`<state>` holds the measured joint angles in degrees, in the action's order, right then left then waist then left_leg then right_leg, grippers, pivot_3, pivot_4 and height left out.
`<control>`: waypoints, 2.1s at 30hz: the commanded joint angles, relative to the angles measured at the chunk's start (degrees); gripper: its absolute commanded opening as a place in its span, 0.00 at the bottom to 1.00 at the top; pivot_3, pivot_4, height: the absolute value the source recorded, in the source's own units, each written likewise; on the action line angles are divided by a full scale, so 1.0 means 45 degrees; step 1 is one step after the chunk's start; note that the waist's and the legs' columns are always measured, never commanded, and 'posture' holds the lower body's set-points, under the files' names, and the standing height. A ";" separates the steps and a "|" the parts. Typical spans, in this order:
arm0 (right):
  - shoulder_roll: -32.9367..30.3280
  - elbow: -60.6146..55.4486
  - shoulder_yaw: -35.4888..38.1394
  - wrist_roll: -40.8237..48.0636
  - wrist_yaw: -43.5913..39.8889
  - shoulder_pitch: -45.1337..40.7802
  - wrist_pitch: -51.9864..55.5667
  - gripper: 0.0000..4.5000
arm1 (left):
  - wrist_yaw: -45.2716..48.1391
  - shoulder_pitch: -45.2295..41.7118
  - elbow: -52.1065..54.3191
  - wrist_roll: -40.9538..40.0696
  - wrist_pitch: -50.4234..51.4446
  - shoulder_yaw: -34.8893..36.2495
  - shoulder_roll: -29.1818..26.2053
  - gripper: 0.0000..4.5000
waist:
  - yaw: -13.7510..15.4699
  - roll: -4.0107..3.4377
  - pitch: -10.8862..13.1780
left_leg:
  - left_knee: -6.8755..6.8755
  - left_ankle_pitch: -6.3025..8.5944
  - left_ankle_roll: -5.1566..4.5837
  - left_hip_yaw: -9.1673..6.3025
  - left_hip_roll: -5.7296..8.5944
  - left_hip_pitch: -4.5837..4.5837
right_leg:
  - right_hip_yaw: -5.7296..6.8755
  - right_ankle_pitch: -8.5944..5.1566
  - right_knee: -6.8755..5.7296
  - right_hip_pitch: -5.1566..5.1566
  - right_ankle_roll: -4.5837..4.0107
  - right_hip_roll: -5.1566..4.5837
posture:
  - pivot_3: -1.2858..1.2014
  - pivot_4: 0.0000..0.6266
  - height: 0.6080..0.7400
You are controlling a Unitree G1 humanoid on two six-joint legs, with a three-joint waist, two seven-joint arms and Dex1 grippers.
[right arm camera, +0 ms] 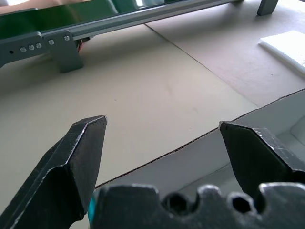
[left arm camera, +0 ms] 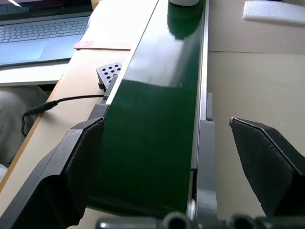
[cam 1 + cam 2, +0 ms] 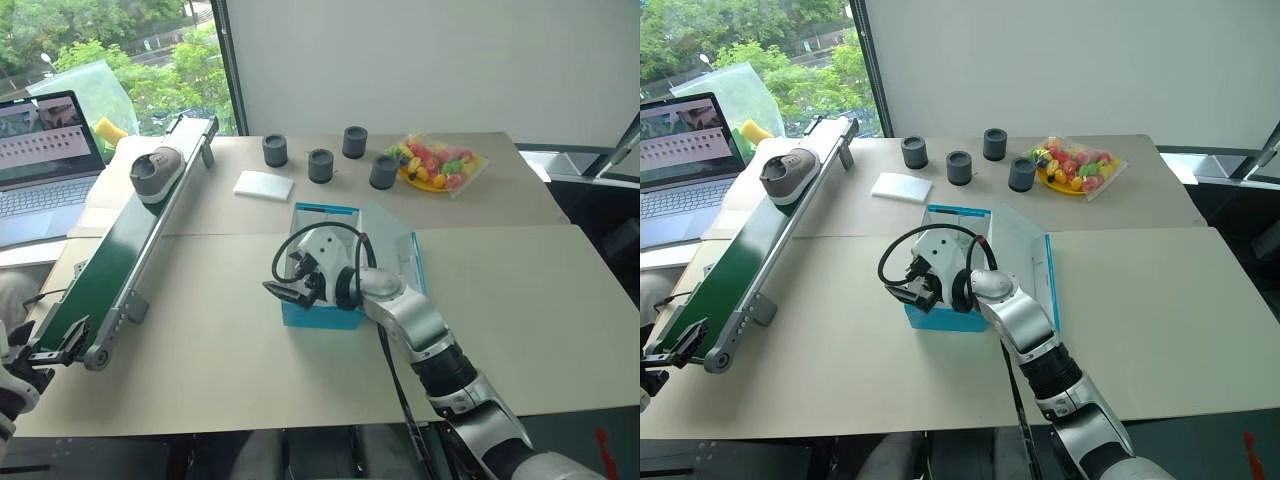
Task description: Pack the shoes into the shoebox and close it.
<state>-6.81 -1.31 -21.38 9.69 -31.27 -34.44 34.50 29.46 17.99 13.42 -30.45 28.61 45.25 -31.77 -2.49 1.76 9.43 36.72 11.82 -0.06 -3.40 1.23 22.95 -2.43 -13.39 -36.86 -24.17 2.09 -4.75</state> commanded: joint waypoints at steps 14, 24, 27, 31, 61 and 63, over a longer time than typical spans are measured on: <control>0.0470 -0.0146 0.1142 0.0005 0.0691 -0.0224 -0.0434 0.99 | -0.0430 -0.0759 -0.0591 0.0594 -0.0200 -0.0422 -0.0809 1.00 | -0.0016 0.0002 -0.0001 | 0.0000 0.0016 0.0027 0.0005 -0.0044 0.0001 | -0.0014 0.0011 0.0010 -0.0011 -0.0020 0.0043 | 0.52 0.24 0.97; 0.0586 -0.0135 0.1244 0.0057 0.0799 -0.0042 -0.0522 0.99 | -0.0425 -0.0541 -0.0817 0.1084 -0.0247 -0.0557 -0.1025 1.00 | -0.0009 0.0000 0.0000 | -0.0001 0.0018 0.0029 0.0005 -0.0047 0.0000 | -0.0015 0.0011 0.0010 -0.0014 -0.0022 0.0046 | 0.52 0.24 0.97; 0.0576 -0.0151 0.1246 0.0067 0.0813 -0.0019 -0.0520 0.99 | -0.0402 -0.0563 -0.0837 0.1110 -0.0238 -0.0584 -0.1019 1.00 | -0.0007 0.0000 0.0000 | 0.0000 0.0018 0.0030 0.0005 -0.0048 0.0001 | -0.0015 0.0011 0.0010 -0.0013 -0.0022 0.0046 | 0.52 0.24 0.97; 0.0549 -0.0131 0.1279 0.0078 0.0846 -0.0001 -0.0537 0.99 | -0.0389 -0.0595 -0.1026 0.1130 -0.0199 -0.0645 -0.1012 1.00 | -0.0009 0.0000 0.0000 | -0.0001 0.0018 0.0031 0.0005 -0.0049 0.0001 | -0.0015 0.0011 0.0010 -0.0014 -0.0023 0.0046 | 0.52 0.24 0.97; 0.0922 0.0048 0.2541 0.0369 0.1519 -0.0594 -0.0224 1.00 | -0.3168 -0.2885 0.1757 0.2469 -0.1408 -0.1850 -0.0167 0.61 | 0.0098 0.0030 0.0004 | -0.0004 0.0019 0.0036 -0.0004 -0.0053 0.0014 | -0.0010 0.0015 0.0013 -0.0021 -0.0034 0.0050 | 0.52 0.24 0.97; 0.1243 0.0176 0.2978 0.0777 0.1746 -0.0710 0.0245 1.00 | -0.3586 -0.3112 0.2921 0.3146 -0.1341 -0.3235 0.0183 0.61 | 0.0091 0.0031 0.0003 | -0.0004 0.0023 0.0042 -0.0007 -0.0050 0.0028 | -0.0013 0.0018 0.0021 -0.0027 -0.0033 0.0047 | 0.52 0.24 0.97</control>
<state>-2.50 0.36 -10.50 10.56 -24.54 -35.90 34.24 15.37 4.92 19.79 -19.18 23.95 35.60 -31.94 -2.08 1.90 9.45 36.70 11.92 0.14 -3.42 1.02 23.08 -2.51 -13.30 -36.76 -24.29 1.94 -4.56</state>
